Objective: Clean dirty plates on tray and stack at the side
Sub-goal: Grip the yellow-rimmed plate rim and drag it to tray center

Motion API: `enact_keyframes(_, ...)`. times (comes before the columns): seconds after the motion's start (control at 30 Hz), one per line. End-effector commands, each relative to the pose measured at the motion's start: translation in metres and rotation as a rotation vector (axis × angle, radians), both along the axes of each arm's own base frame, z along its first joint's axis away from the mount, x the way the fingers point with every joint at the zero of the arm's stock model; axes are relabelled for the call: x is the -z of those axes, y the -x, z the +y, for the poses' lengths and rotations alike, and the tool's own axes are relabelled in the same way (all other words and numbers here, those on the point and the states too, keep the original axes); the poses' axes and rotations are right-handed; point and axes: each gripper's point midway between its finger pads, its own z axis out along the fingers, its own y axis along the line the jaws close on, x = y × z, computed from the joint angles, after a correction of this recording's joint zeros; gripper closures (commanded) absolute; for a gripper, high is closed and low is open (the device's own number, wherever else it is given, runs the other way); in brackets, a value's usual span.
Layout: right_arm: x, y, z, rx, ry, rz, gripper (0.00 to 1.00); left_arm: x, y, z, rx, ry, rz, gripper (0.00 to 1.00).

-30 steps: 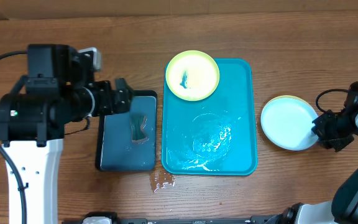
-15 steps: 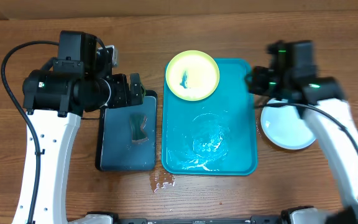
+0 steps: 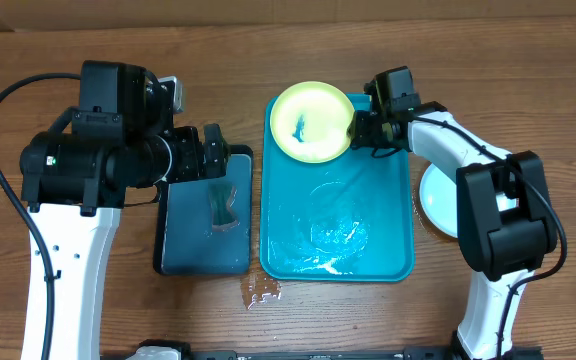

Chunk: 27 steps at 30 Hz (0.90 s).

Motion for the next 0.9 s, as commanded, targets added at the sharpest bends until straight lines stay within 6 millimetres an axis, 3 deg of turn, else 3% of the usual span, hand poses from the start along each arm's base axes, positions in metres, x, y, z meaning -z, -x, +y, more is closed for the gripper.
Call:
enact_keyframes(0.0, 0.008, 0.002, 0.005, -0.008, 0.003, 0.026, 0.96, -0.004, 0.004, 0.002, 0.009, -0.019, -0.009, 0.0)
enact_keyframes(0.07, -0.001, 0.009, -0.001, 0.036, 0.001, 0.069, 0.96, -0.002, 0.006, 0.005, 0.002, -0.033, 0.003, 0.0)
enact_keyframes(0.2, -0.037, 0.036, -0.02, 0.066, 0.035, 0.164, 0.96, -0.001, 0.006, 0.006, -0.001, -0.039, 0.002, 0.0)
enact_keyframes(0.33, -0.08, 0.094, -0.044, 0.089, 0.118, 0.285, 0.96, 0.0, 0.006, 0.012, -0.018, -0.069, 0.004, 0.0)
enact_keyframes(0.47, -0.101, 0.148, -0.041, 0.063, 0.142, 0.396, 0.96, 0.002, 0.006, 0.021, -0.041, -0.115, 0.009, 0.0)
enact_keyframes(0.57, -0.09, 0.184, -0.028, 0.093, 0.153, 0.466, 0.96, 0.002, 0.007, 0.02, -0.04, -0.114, 0.012, 0.0)
enact_keyframes(0.63, -0.06, 0.199, -0.011, 0.144, 0.143, 0.473, 0.96, 0.002, 0.006, 0.02, -0.041, -0.113, 0.01, 0.0)
enact_keyframes(0.73, -0.027, 0.199, 0.003, 0.262, 0.076, 0.451, 0.96, 0.002, 0.006, 0.019, -0.037, -0.107, 0.01, 0.0)
enact_keyframes(0.87, -0.006, 0.196, 0.007, 0.402, -0.02, 0.457, 0.94, 0.002, 0.006, 0.019, -0.038, -0.107, 0.008, 0.0)
